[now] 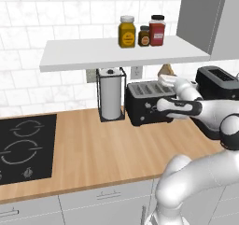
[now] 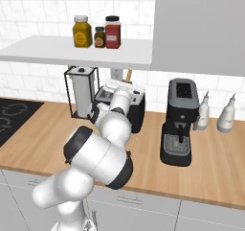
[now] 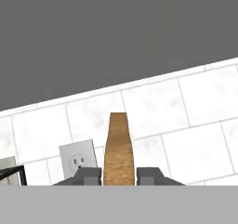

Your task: Start the toaster. Once the lever pops up, take the bread to the plate on the dining counter.

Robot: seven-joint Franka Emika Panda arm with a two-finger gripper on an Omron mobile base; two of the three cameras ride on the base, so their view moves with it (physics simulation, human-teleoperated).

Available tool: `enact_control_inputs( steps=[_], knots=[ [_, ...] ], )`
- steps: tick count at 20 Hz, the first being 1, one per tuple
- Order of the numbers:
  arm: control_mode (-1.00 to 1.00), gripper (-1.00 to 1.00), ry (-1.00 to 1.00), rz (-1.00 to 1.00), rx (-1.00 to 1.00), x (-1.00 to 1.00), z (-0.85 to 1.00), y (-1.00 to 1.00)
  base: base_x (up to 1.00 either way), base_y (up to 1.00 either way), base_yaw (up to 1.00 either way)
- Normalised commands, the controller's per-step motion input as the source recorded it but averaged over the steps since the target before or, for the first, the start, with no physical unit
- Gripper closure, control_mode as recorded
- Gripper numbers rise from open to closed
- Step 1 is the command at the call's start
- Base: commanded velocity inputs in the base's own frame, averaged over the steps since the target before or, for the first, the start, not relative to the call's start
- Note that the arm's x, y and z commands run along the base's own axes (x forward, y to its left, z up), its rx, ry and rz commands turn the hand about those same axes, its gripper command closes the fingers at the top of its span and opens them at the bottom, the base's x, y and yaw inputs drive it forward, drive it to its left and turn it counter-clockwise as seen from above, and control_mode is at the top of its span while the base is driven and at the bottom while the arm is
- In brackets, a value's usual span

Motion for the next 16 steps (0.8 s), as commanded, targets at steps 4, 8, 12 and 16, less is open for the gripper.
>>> enact_control_inputs(
  steps=[4,8,12,16],
  knots=[
    [-1.00,1.00,-0.07,-0.05,0.09,-0.41,0.06,0.05,0.00,0.00,0.00],
    [-1.00,1.00,-0.09,-0.03,0.12,-0.62,0.04,0.07,0.00,0.00,0.00],
    [-1.00,1.00,-0.23,0.00,0.21,-0.94,0.01,0.14,0.00,0.00,0.00],
    [-1.00,1.00,-0.23,0.00,0.27,-0.98,0.31,0.03,0.00,0.00,0.00]
  ],
)
